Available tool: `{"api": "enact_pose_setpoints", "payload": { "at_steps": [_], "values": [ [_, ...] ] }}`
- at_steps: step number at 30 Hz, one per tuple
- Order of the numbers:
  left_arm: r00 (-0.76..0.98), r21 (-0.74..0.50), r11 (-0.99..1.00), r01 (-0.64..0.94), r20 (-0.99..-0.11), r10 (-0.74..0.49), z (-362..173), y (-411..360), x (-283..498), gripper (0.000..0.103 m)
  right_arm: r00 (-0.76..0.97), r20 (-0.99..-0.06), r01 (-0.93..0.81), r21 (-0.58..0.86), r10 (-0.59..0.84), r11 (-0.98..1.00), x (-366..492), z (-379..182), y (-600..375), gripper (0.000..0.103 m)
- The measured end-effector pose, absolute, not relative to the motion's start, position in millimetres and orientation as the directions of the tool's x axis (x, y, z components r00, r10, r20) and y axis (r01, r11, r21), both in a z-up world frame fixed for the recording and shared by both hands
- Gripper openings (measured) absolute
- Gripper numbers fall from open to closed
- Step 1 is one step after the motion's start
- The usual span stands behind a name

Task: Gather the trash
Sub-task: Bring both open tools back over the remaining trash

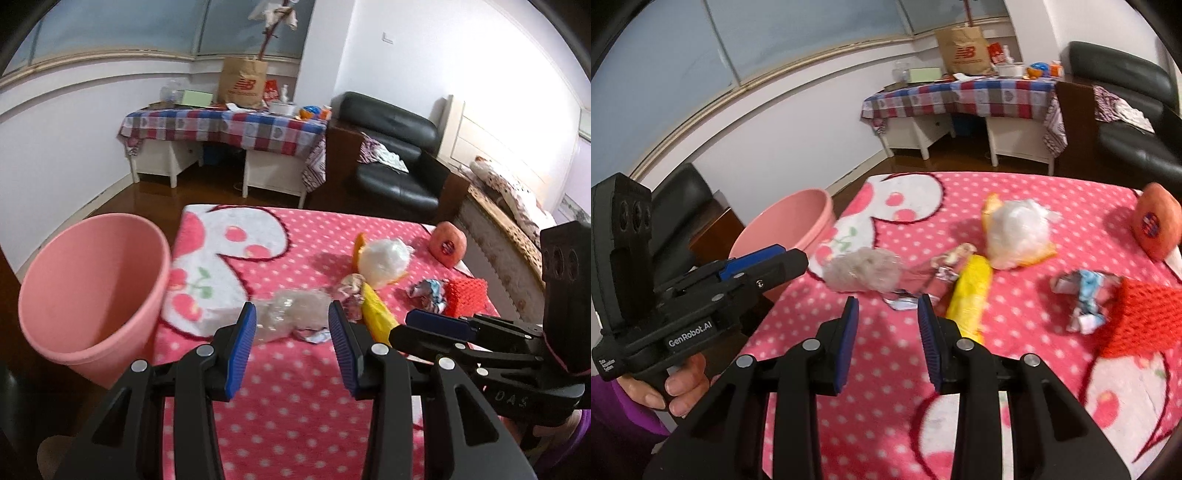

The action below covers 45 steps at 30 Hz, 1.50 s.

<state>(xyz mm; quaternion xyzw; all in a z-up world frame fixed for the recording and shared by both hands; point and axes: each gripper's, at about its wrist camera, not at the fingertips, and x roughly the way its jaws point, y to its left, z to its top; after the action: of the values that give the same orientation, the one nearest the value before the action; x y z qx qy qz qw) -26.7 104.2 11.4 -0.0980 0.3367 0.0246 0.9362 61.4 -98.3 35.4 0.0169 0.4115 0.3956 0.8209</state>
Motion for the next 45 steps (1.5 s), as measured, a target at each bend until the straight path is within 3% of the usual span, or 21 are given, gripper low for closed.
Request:
{"api": "enact_pose_setpoints", "payload": {
  "at_steps": [45],
  "values": [
    [0.694, -0.128, 0.992, 0.003, -0.714, -0.094, -11.6, 38.1, -0.6, 0.04, 0.381, -0.659, -0.478, 0.459, 0.648, 0.748, 97.3, -0.6, -178.4, 0.034]
  ]
}}
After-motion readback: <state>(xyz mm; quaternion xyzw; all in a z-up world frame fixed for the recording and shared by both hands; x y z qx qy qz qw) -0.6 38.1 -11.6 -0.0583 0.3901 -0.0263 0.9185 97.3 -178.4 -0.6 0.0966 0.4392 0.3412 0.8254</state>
